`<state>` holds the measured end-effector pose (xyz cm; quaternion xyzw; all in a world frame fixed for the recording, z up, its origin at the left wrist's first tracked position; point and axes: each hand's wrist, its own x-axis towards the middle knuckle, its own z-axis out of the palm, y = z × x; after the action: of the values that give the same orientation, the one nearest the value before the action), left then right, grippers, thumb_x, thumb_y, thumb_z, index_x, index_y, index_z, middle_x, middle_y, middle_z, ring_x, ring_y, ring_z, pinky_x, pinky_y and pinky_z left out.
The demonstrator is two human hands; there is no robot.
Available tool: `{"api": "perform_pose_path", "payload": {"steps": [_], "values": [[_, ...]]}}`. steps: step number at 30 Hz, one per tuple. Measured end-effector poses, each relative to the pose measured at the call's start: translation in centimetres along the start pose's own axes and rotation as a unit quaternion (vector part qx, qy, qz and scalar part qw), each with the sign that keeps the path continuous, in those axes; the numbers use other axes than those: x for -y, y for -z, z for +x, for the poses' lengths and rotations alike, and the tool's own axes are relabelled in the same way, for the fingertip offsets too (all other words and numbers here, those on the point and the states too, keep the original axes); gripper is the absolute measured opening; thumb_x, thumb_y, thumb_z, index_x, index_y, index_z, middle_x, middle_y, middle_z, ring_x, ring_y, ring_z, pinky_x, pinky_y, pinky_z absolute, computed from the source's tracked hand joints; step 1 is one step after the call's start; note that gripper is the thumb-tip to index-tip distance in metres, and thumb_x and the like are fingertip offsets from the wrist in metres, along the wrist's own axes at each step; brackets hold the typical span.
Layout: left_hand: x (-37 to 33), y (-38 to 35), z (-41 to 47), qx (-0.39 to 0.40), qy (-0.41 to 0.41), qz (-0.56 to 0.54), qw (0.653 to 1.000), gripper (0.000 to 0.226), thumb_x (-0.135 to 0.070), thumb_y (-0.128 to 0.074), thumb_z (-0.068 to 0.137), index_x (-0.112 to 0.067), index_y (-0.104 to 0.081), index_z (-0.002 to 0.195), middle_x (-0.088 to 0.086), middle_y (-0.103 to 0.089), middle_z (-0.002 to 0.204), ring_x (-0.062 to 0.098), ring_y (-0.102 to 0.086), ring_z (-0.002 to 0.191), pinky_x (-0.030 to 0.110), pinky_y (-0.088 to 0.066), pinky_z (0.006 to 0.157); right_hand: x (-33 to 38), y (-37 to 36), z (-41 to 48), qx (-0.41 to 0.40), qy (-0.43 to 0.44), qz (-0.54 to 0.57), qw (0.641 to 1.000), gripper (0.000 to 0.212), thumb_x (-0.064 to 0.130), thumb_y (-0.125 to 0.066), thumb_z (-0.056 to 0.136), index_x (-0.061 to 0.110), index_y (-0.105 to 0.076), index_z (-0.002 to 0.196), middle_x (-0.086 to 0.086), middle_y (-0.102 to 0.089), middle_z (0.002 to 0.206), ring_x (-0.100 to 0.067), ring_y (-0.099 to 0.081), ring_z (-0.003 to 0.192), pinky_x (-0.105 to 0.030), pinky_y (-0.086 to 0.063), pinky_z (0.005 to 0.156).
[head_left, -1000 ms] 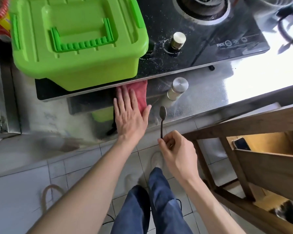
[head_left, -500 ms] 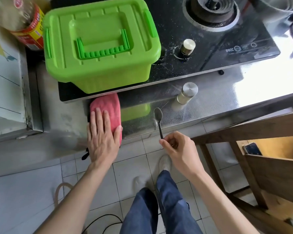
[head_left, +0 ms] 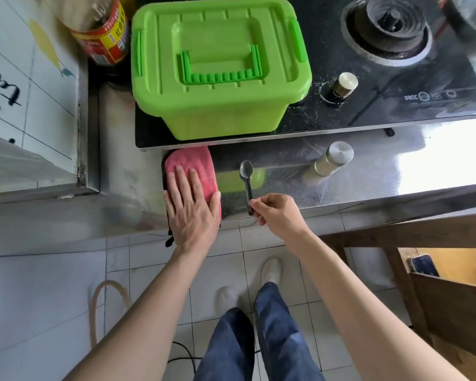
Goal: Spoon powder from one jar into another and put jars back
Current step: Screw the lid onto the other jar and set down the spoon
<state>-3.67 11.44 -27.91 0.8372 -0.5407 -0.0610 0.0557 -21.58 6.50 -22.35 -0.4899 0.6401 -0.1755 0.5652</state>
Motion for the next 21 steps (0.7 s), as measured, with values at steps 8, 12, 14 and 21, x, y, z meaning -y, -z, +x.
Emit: {"api": "perform_pose_path", "payload": {"steps": [8,12,14,21], "values": [[0.1,0.3,0.7,0.013,0.003,-0.007,1.000,0.082,-0.061,-0.009,0.102,-0.010,-0.009,0.167,0.016,0.000,0.173,0.036,0.002,0.160,0.055,-0.011,0.128,0.0,-0.3,0.7,-0.020,0.004,-0.072,0.997,0.020,0.022,-0.069,0.096,0.005,-0.076,0.087,0.000,-0.070,0.068,-0.008,-0.055,0.046,-0.023,-0.045,0.057],[0.4,0.5,0.8,0.013,-0.013,0.005,1.000,0.083,-0.062,-0.010,0.103,-0.009,-0.013,0.166,0.018,-0.005,0.173,0.037,-0.002,0.160,0.056,-0.016,0.127,0.1,-0.2,0.4,-0.034,0.020,-0.127,0.991,0.018,0.026,-0.067,0.095,0.014,-0.078,0.088,0.000,-0.076,0.073,-0.008,-0.062,0.053,-0.029,-0.056,0.066],[0.6,0.7,0.9,0.011,-0.017,0.018,1.000,0.083,-0.062,-0.012,0.103,-0.008,-0.016,0.165,0.019,-0.008,0.172,0.037,-0.005,0.160,0.057,-0.020,0.126,0.3,0.2,0.0,-0.026,0.034,-0.146,0.988,0.018,0.025,-0.065,0.095,0.015,-0.079,0.087,0.002,-0.076,0.074,-0.012,-0.064,0.058,-0.032,-0.058,0.073],[-0.8,2.5,1.0,-0.006,-0.026,-0.002,1.000,0.079,-0.058,-0.020,0.105,-0.005,-0.025,0.163,0.018,-0.018,0.171,0.033,-0.014,0.159,0.055,-0.021,0.126,0.3,3.2,-0.1,-0.042,0.036,-0.123,0.991,0.015,0.021,-0.067,0.092,0.019,-0.079,0.084,0.000,-0.077,0.072,-0.019,-0.069,0.062,-0.041,-0.061,0.074]]}}
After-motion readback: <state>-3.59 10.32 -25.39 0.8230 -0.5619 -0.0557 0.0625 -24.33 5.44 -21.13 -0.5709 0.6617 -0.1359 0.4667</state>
